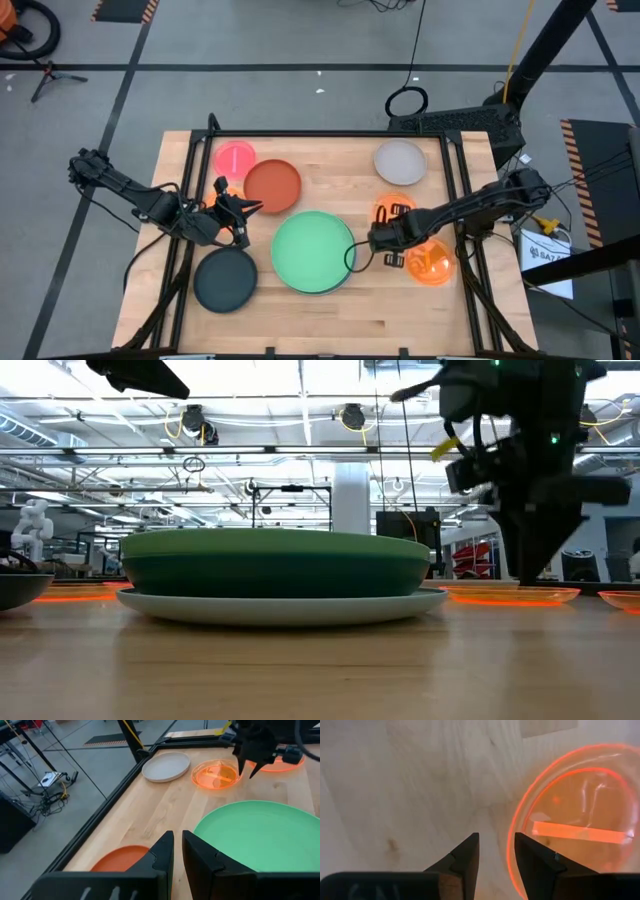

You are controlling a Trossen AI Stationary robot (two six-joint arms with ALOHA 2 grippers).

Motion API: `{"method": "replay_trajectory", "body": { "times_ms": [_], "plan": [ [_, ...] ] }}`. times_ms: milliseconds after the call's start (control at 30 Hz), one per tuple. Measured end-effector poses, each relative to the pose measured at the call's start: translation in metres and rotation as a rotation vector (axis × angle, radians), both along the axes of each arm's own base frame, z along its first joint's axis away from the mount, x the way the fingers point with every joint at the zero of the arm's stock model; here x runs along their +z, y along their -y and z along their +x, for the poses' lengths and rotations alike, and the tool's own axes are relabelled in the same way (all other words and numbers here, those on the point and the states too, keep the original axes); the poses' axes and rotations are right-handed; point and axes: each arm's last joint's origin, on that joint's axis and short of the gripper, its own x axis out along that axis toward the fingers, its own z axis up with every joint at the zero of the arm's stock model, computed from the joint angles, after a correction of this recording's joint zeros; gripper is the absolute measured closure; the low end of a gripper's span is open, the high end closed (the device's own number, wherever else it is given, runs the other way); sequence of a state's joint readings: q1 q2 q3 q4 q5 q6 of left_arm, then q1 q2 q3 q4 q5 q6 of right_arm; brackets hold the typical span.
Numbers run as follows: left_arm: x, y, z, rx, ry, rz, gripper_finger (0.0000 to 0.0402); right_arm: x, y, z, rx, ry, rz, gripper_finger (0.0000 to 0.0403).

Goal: Stack plastic plates
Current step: Stack the top right orange plate on the green plate

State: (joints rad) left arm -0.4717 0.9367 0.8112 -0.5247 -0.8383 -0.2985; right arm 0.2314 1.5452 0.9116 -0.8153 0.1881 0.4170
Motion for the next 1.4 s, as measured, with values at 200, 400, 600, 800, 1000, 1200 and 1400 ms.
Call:
{"method": "replay_trajectory", "body": {
  "times_ms": [200, 400, 600, 800, 1000, 1200, 1400],
  "plan": [
    [0.0, 0.0, 0.0, -0.003, -0.003, 0.006, 0.0355, -0.021, 0.002, -0.01, -0.038, 0.02, 0.006, 0.0283],
    [0.0, 0.0, 0.0, -0.012, -0.011, 0.024, 0.0355, -0.025, 0.004, -0.013, -0.065, 0.03, -0.011, 0.0291],
    [0.0, 0.0, 0.0, -0.016, -0.014, 0.03, 0.0355, -0.025, 0.003, -0.012, -0.047, 0.032, -0.008, 0.0346],
    [0.0, 0.0, 0.0, -0.022, -0.02, 0.042, 0.0355, -0.019, 0.003, -0.007, 0.035, 0.03, -0.032, 0.0398],
    [0.0, 0.0, 0.0, -0.027, -0.026, 0.053, 0.0355, 0.007, -0.001, 0.01, 0.086, 0.066, -0.047, 0.0399],
    [0.0, 0.0, 0.0, -0.031, -0.031, 0.062, 0.0355, 0.031, -0.004, 0.027, 0.087, 0.152, -0.055, 0.04],
    [0.0, 0.0, 0.0, -0.028, -0.028, 0.056, 0.0355, 0.027, -0.004, 0.026, 0.052, 0.163, -0.043, 0.0401]
  ]
}}
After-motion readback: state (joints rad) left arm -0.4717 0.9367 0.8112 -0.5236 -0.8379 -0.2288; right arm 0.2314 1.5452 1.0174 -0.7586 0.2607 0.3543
